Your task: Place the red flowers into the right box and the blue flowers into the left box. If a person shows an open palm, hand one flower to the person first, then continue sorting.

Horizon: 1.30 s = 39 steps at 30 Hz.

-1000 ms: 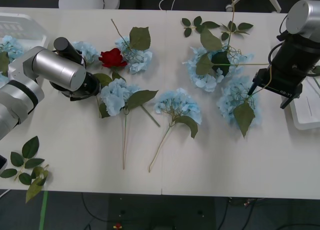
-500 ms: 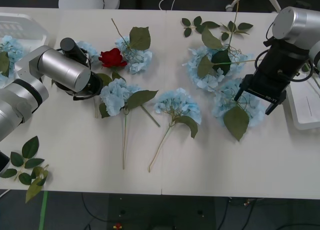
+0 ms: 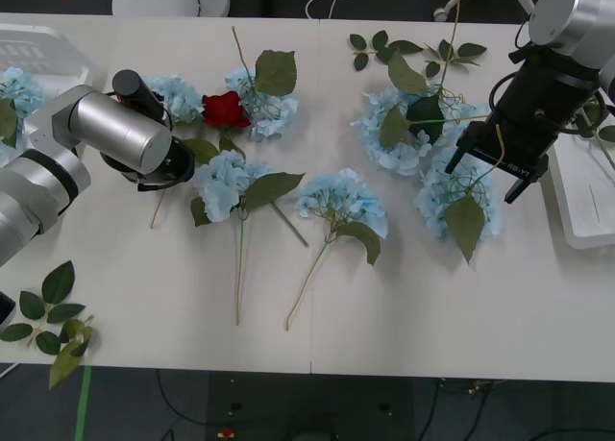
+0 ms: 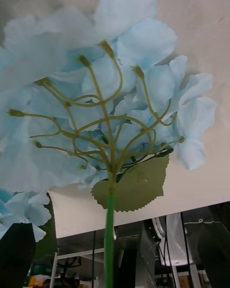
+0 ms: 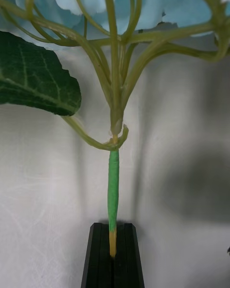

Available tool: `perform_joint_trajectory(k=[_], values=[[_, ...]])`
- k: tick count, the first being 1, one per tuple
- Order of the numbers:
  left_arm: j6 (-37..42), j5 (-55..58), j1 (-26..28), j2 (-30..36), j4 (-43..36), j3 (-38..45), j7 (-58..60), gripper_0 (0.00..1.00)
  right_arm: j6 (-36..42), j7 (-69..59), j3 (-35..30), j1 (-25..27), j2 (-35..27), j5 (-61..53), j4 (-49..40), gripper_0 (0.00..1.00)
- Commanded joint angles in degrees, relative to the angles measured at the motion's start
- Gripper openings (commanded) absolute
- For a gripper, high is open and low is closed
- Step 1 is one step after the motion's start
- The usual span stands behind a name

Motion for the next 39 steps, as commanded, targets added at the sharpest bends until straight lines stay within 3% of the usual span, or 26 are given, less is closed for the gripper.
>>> perform_joint_trajectory(k=[1,5,9,13,17,21,22,23,25,29,36,37,39], values=[[10.6,0.7,0.0,7.3,-11.8,5.7,0.5,0.00,-0.7,0.7,-1.2,-3.1,2.4,1.5,2.6,0.99],[23.2,0.9,-0.8,14.6,-22.0,11.3,-3.4,0.00,-1.3,1.1,-1.2,-3.1,3.8,2.7,4.8,0.99],[30.3,1.5,-1.2,21.3,-27.0,15.1,-8.8,0.00,-2.0,1.4,-1.1,-3.1,5.1,3.1,6.5,0.99],[33.0,-0.8,-1.2,27.9,-27.8,17.6,-15.9,0.00,-3.3,1.9,-0.7,-3.1,6.6,3.9,8.6,0.99],[31.0,-5.2,-1.1,31.9,-25.5,17.6,-22.3,0.00,-4.5,2.5,-0.1,-3.1,7.8,4.3,10.7,0.99],[27.0,-6.3,-0.5,32.9,-20.1,17.6,-23.2,0.00,-5.3,3.1,1.1,-3.1,8.7,4.3,12.5,0.56],[25.6,-8.1,-0.5,32.9,-18.3,17.6,-23.4,0.00,-5.4,3.1,1.3,-3.1,8.9,4.2,13.1,0.32],[24.5,-9.4,-0.3,32.9,-16.9,17.6,-23.6,0.00,-5.3,3.2,1.4,-3.1,9.0,4.2,13.5,0.20],[21.1,-11.0,0.3,32.9,-13.3,17.5,-23.8,0.00,-5.3,3.3,1.4,-3.1,9.1,4.2,14.1,0.01],[13.5,-13.6,2.7,33.0,-8.7,17.6,-24.1,0.00,-5.3,4.0,1.5,-3.1,9.3,4.2,14.8,0.00],[5.8,-21.2,6.8,33.0,-8.2,17.6,-23.0,0.00,-4.7,5.7,2.1,-3.1,9.0,4.2,14.8,0.00],[5.6,-21.2,7.1,33.0,-8.2,17.6,-23.0,0.04,-4.3,6.1,2.2,-3.1,8.9,4.2,14.8,0.00],[5.6,-21.4,7.3,33.2,-8.1,17.7,-23.0,0.27,-3.2,6.5,2.3,-3.1,8.7,3.7,14.8,0.00]])
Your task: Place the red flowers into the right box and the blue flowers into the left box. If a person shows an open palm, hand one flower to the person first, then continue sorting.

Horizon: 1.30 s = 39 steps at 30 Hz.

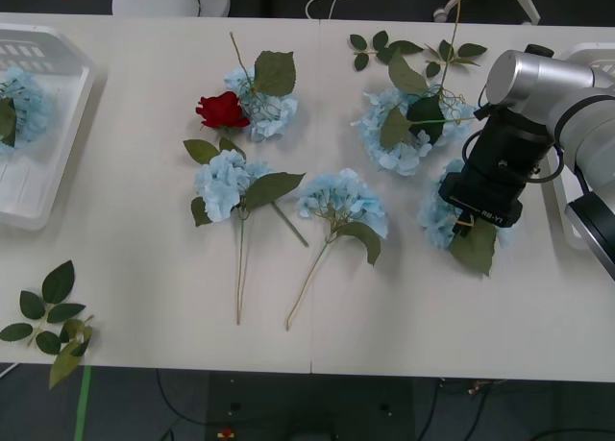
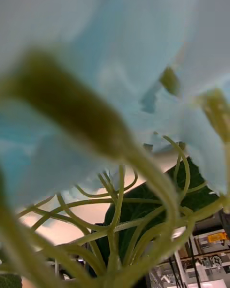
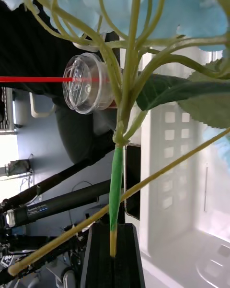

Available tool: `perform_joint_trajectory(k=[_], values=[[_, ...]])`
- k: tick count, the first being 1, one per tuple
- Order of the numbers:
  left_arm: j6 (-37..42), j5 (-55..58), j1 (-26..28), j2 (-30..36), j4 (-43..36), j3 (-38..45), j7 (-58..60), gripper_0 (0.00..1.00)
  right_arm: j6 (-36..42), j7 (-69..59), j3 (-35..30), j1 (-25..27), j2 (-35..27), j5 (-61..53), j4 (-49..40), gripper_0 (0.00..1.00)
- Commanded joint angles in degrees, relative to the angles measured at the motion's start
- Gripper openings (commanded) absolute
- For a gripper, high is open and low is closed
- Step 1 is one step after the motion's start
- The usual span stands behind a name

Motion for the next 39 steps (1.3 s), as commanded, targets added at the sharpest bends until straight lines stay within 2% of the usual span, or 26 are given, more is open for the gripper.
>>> perform_joint_trajectory(k=[1,3,6,8,10,15,20,25,33,35,39], values=[[-1.1,-1.5,1.5,2.9,0.0,1.5,2.7,0.48,2.8,5.4,1.1,-2.9,0.1,-0.2,0.0,0.00],[-1.2,-1.5,1.7,3.0,-0.1,1.5,2.5,0.58,4.0,7.0,1.2,-2.9,-0.4,-0.1,-0.2,0.00],[-1.2,-0.8,2.3,3.3,-1.2,1.5,2.5,0.83,6.2,11.2,1.4,-3.2,-2.0,0.5,-2.2,0.00],[-1.2,1.7,3.1,3.9,-2.6,1.6,2.7,0.94,8.2,14.3,1.6,-3.3,-3.8,0.5,-5.1,0.00],[-1.3,5.0,4.0,4.3,-3.7,2.5,2.7,1.00,10.3,16.9,2.0,-3.3,-5.5,0.5,-8.7,0.00],[-1.0,14.7,10.3,4.7,-10.1,11.2,1.2,1.00,15.4,23.7,3.3,-2.8,-12.3,-3.6,-23.0,0.00],[2.6,23.9,16.9,5.4,-18.2,18.7,0.5,1.00,16.5,29.0,3.3,-1.6,-19.4,-11.9,-33.9,0.00],[7.4,33.8,27.2,5.4,-30.1,27.9,0.9,1.00,15.9,33.2,1.5,0.2,-25.6,-19.4,-46.6,0.00],[7.3,47.2,45.7,3.1,-47.5,39.0,4.5,1.00,8.4,42.5,-7.5,4.4,-27.3,-27.5,-61.0,0.00],[7.1,48.2,48.9,1.1,-51.9,40.2,6.9,1.00,5.0,44.4,-8.1,4.5,-27.2,-29.8,-62.9,0.00],[7.1,47.2,51.7,-2.6,-58.6,39.5,11.5,1.00,-4.7,49.5,-8.2,5.3,-26.5,-36.8,-62.9,0.00]])
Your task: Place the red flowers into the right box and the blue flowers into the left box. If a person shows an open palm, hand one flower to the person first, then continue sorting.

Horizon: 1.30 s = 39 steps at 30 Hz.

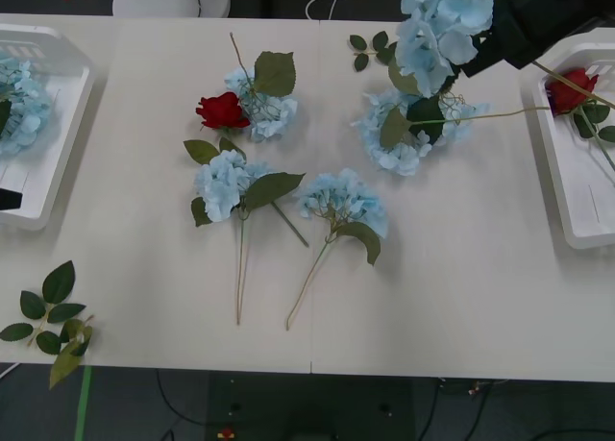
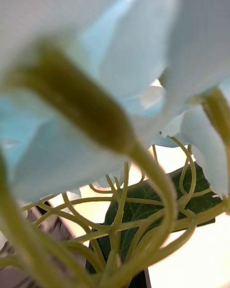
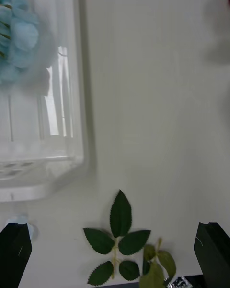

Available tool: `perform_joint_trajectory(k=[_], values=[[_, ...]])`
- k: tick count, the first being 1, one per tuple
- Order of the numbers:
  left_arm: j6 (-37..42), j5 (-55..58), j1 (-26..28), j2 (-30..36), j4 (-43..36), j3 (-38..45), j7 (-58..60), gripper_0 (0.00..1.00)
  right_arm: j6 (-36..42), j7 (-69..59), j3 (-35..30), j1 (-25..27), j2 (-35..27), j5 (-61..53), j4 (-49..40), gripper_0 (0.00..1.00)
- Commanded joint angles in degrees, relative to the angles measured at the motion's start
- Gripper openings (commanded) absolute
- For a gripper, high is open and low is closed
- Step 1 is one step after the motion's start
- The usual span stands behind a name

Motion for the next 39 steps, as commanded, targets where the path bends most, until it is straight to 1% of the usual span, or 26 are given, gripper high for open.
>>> perform_joint_trajectory(k=[1,6,10,13,17,20,25,29,31,34,39], values=[[0.0,-0.6,2.5,-4.5,-7.6,0.3,11.1,1.00,-9.2,6.0,-0.8,0.8,-0.3,-7.6,-1.2,0.00],[-1.7,-2.1,1.9,-8.8,-11.3,-4.7,14.4,1.00,-18.9,11.5,-1.0,3.3,3.1,-13.3,-1.3,0.00],[-8.0,-6.3,1.8,-11.6,-12.8,-11.5,14.7,1.00,-25.7,15.8,-1.0,5.6,7.5,-16.1,-2.5,0.00],[-11.1,-10.0,0.5,-12.5,-12.6,-17.4,15.2,1.00,-27.4,16.4,-1.0,6.0,10.6,-16.1,-2.8,0.00],[-11.2,-14.7,-3.0,-14.6,-11.9,-24.4,18.3,1.00,-30.0,16.8,-1.0,6.1,15.4,-15.8,-2.9,0.00],[-11.2,-17.5,-4.6,-16.6,-11.9,-27.0,20.2,1.00,-31.9,16.9,-1.0,6.1,18.2,-15.1,-3.1,0.00],[-11.2,-20.0,-5.2,-19.7,-12.0,-28.6,20.0,1.00,-36.0,17.1,0.4,6.1,22.3,-14.2,-4.1,0.00],[-12.5,-19.9,-4.8,-20.4,-12.2,-28.6,20.1,1.00,-40.9,17.3,4.5,6.1,24.8,-14.3,-4.1,0.00],[-14.9,-19.4,-3.8,-20.3,-13.4,-28.2,20.3,1.00,-42.8,17.4,6.2,6.1,25.4,-14.3,-4.1,0.00],[-19.9,-14.1,-0.8,-20.4,-16.6,-25.5,20.9,1.00,-45.9,17.6,8.8,6.1,26.3,-14.3,-4.1,0.00],[-25.6,-7.8,0.6,-20.7,-20.6,-23.3,20.9,1.00,-47.6,18.0,10.5,6.1,26.9,-13.9,-4.1,0.00]])
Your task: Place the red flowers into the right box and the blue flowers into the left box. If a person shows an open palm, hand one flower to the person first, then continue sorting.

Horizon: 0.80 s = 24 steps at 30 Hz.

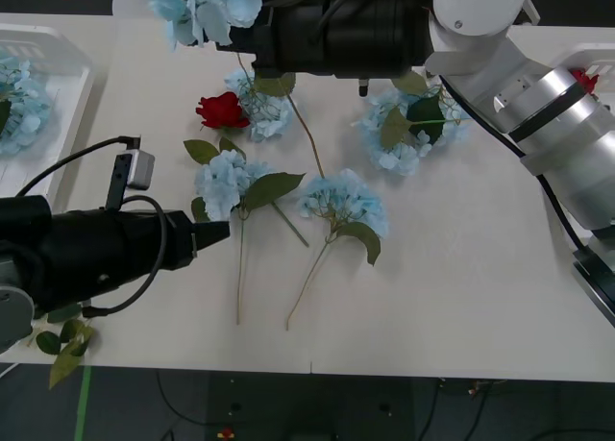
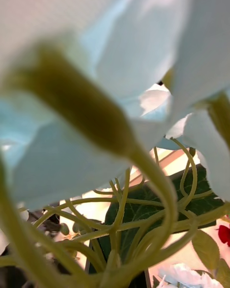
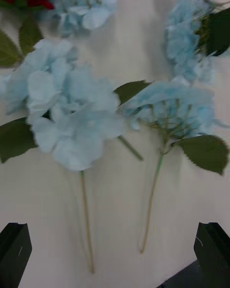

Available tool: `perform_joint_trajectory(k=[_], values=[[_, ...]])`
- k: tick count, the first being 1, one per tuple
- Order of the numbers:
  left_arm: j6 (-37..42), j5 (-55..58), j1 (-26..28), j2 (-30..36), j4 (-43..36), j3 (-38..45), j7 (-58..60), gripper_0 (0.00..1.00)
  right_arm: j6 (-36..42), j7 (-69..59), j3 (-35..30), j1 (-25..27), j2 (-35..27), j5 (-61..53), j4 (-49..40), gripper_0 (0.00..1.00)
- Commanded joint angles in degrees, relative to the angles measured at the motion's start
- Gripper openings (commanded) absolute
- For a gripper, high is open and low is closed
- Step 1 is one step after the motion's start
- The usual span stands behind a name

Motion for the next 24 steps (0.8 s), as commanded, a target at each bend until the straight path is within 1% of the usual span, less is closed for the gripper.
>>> perform_joint_trajectory(k=[1,3,9,15,19,24], values=[[-5.4,5.1,2.7,-1.2,-5.9,3.6,4.1,1.00,-1.1,2.2,0.9,-0.1,1.8,1.1,-2.4,0.00],[-8.4,8.0,3.0,-2.1,-6.3,3.7,4.1,1.00,-1.1,2.2,0.9,-0.1,2.0,1.4,-2.4,0.00],[-12.6,12.4,3.1,-6.1,-6.2,3.6,3.9,1.00,-1.0,2.2,1.0,-0.1,2.0,1.7,-2.4,0.00],[-12.7,11.8,3.2,-10.3,-6.2,3.7,3.7,1.00,-1.0,2.1,1.1,-0.1,2.0,1.7,-2.4,0.00],[-12.7,8.8,2.8,-13.2,-5.5,3.6,3.8,1.00,-1.1,2.2,1.1,-0.1,2.0,2.1,-2.4,0.00],[-12.7,7.8,0.5,-15.8,-2.6,2.2,3.4,1.00,-1.0,2.2,1.1,-0.1,2.0,2.4,-2.4,0.00]])
